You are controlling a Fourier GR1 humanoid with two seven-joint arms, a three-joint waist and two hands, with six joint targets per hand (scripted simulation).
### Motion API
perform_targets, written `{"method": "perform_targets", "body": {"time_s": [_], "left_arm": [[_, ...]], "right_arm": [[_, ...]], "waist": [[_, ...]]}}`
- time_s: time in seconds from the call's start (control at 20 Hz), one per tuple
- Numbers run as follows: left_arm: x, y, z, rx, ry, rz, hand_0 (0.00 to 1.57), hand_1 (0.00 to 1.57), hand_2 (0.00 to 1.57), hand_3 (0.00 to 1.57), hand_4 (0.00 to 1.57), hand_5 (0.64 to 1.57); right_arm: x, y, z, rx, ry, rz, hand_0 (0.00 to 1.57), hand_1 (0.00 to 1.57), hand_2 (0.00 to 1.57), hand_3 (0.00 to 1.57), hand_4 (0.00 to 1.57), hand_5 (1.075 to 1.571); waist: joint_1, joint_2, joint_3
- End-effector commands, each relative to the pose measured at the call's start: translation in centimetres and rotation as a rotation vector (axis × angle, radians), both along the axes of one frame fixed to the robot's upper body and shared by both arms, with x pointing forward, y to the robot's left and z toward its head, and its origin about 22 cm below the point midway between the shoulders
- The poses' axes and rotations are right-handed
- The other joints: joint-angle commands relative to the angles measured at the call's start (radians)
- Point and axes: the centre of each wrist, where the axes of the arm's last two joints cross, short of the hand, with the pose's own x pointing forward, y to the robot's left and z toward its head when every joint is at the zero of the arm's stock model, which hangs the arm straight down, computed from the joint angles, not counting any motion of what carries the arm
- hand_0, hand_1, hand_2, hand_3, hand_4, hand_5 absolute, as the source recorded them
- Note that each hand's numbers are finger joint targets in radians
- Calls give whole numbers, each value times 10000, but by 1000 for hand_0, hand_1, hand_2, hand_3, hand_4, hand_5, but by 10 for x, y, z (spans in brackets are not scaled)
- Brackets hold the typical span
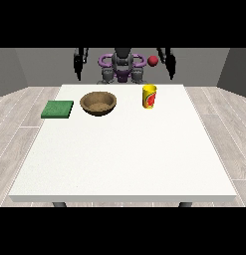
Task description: Pick the cup and pour the ball into the bowl, then pick the bowl and place it on the pad
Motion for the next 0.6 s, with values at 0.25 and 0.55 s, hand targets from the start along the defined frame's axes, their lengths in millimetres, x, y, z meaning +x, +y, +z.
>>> {"method": "perform_targets", "body": {"time_s": [0.25, 0.55], "left_arm": [[2, 8, 33, 197, -231, -33, 0, 0, 0, 0, 664, 1566], [-19, -43, 58, -2625, 2282, -96, 0, 0, 0, 0, 637, 1564]], "right_arm": [[1, -10, 31, -296, -114, -130, 0, 0, 0, 0, 875, 1533], [-23, 0, 46, 1716, 2519, -1178, 0, 0, 0, 0, 861, 1532]], "waist": [[-19, -2719, 22], [-307, -4485, 49]]}}
